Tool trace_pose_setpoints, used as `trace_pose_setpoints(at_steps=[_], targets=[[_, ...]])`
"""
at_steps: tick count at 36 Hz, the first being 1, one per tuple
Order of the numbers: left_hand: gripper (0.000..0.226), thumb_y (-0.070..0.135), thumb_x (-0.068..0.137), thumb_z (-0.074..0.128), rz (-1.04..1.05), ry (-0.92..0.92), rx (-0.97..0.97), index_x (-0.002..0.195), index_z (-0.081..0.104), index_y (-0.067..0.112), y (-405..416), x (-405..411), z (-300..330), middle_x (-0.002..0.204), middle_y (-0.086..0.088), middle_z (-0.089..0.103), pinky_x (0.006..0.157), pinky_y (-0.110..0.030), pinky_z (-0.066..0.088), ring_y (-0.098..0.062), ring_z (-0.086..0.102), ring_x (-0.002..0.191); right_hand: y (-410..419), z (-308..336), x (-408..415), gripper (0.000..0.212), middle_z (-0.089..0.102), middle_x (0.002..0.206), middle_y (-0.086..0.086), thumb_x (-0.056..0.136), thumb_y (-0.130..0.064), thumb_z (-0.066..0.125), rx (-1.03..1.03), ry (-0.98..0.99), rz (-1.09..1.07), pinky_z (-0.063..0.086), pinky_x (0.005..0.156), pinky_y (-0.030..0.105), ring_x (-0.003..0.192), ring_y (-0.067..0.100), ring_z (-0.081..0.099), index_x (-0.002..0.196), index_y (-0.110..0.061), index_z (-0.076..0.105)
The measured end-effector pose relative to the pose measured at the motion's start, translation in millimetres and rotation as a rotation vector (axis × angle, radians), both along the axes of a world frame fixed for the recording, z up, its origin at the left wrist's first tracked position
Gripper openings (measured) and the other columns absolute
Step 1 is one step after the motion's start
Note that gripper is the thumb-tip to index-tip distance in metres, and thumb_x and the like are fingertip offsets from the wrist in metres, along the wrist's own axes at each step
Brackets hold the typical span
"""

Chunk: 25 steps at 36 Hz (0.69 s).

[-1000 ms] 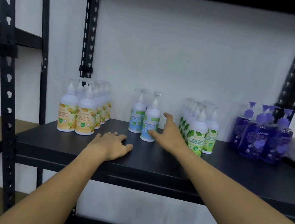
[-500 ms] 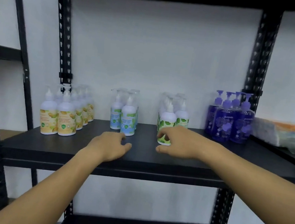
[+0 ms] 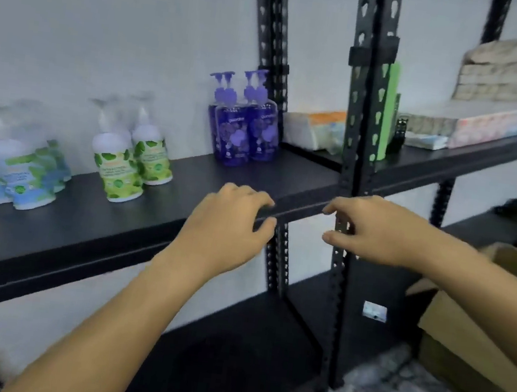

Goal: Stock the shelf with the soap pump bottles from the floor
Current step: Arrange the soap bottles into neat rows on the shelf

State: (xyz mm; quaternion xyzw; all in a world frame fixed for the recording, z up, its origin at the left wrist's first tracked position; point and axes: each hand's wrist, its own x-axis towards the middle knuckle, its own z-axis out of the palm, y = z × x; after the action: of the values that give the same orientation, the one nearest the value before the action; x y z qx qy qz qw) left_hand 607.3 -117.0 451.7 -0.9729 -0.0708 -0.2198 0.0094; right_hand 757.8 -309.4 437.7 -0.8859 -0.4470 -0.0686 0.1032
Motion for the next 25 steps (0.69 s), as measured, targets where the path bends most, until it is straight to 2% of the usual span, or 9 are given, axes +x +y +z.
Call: trace_pose_setpoints(at_steps=[4, 7, 10, 13, 16, 19, 21, 23, 25], targets=[[0.035, 0.038, 0.099, 0.046, -0.166, 0.037, 0.019, 0.129, 0.061, 0.026, -36.2, 38.3, -38.0, 0.129, 0.010, 0.061, 0.101, -0.035, 0.040, -0.015, 0.047, 0.121, -52.6, -42.0, 19.5, 0.049, 0.066, 0.120, -0.006, 0.091, -0.060, 0.056, -0.042, 0.089, -0.115, 0.052, 0.090, 0.043, 0.109, 0.018, 0.062, 0.130, -0.030, 0.054], [0.037, 0.039, 0.099, 0.045, -0.242, 0.146, -0.025, 0.130, 0.060, 0.026, -66.5, 69.1, -80.2, 0.129, 0.008, 0.061, 0.101, -0.034, 0.040, -0.015, 0.046, 0.121, -99.9, -90.5, 35.2, 0.055, 0.065, 0.126, -0.004, 0.091, -0.061, 0.055, -0.095, 0.179, -0.233, 0.053, 0.090, 0.043, 0.110, 0.019, 0.063, 0.137, -0.030, 0.050], [0.039, 0.040, 0.100, 0.044, -0.281, 0.272, -0.055, 0.134, 0.056, 0.026, -93.8, 95.9, -123.8, 0.133, 0.006, 0.058, 0.105, -0.037, 0.039, -0.017, 0.045, 0.125, -142.2, -142.4, 42.2, 0.052, 0.066, 0.121, -0.001, 0.092, -0.055, 0.056, -0.123, 0.240, -0.347, 0.053, 0.088, 0.041, 0.105, 0.022, 0.063, 0.137, -0.028, 0.050], [0.042, 0.042, 0.100, 0.043, -0.302, 0.404, -0.085, 0.137, 0.052, 0.026, -117.7, 120.8, -168.4, 0.135, 0.004, 0.056, 0.106, -0.039, 0.039, -0.019, 0.045, 0.126, -175.3, -193.9, 42.6, 0.045, 0.066, 0.115, 0.000, 0.093, -0.050, 0.055, -0.149, 0.315, -0.465, 0.053, 0.086, 0.041, 0.103, 0.024, 0.063, 0.133, -0.029, 0.049], [0.043, 0.042, 0.100, 0.044, -0.304, 0.524, -0.131, 0.139, 0.049, 0.025, -139.7, 141.0, -212.5, 0.134, 0.002, 0.055, 0.101, -0.039, 0.040, -0.021, 0.045, 0.124, -202.8, -249.2, 41.7, 0.044, 0.065, 0.119, 0.006, 0.090, -0.048, 0.056, -0.165, 0.404, -0.548, 0.053, 0.084, 0.041, 0.104, 0.029, 0.062, 0.127, -0.025, 0.047], [0.044, 0.040, 0.099, 0.045, -0.279, 0.630, -0.182, 0.141, 0.047, 0.025, -159.7, 157.2, -253.9, 0.135, -0.001, 0.054, 0.100, -0.041, 0.041, -0.024, 0.045, 0.124, -224.8, -298.4, 35.7, 0.055, 0.060, 0.126, 0.011, 0.093, -0.046, 0.057, -0.192, 0.475, -0.612, 0.049, 0.080, 0.036, 0.110, 0.033, 0.060, 0.138, -0.019, 0.042], [0.044, 0.039, 0.099, 0.046, -0.258, 0.700, -0.216, 0.141, 0.047, 0.024, -171.7, 165.3, -280.4, 0.136, -0.004, 0.054, 0.100, -0.042, 0.042, -0.026, 0.045, 0.125, -236.5, -329.0, 31.4, 0.060, 0.058, 0.129, 0.013, 0.094, -0.045, 0.057, -0.203, 0.542, -0.646, 0.050, 0.082, 0.039, 0.112, 0.034, 0.059, 0.144, -0.017, 0.037], [0.045, 0.037, 0.098, 0.047, -0.237, 0.787, -0.263, 0.140, 0.047, 0.022, -182.3, 170.4, -306.8, 0.137, -0.006, 0.053, 0.101, -0.043, 0.043, -0.028, 0.045, 0.127, -246.2, -357.4, 27.0, 0.061, 0.058, 0.131, 0.013, 0.095, -0.045, 0.057, -0.213, 0.613, -0.676, 0.051, 0.086, 0.043, 0.114, 0.034, 0.058, 0.144, -0.017, 0.037], [0.044, 0.038, 0.097, 0.050, -0.220, 0.848, -0.319, 0.137, 0.049, 0.021, -190.5, 172.3, -330.3, 0.136, -0.008, 0.054, 0.101, -0.044, 0.044, -0.029, 0.047, 0.126, -253.3, -382.7, 21.3, 0.060, 0.057, 0.133, 0.013, 0.095, -0.045, 0.057, -0.201, 0.678, -0.702, 0.050, 0.088, 0.041, 0.117, 0.034, 0.057, 0.144, -0.017, 0.038]])
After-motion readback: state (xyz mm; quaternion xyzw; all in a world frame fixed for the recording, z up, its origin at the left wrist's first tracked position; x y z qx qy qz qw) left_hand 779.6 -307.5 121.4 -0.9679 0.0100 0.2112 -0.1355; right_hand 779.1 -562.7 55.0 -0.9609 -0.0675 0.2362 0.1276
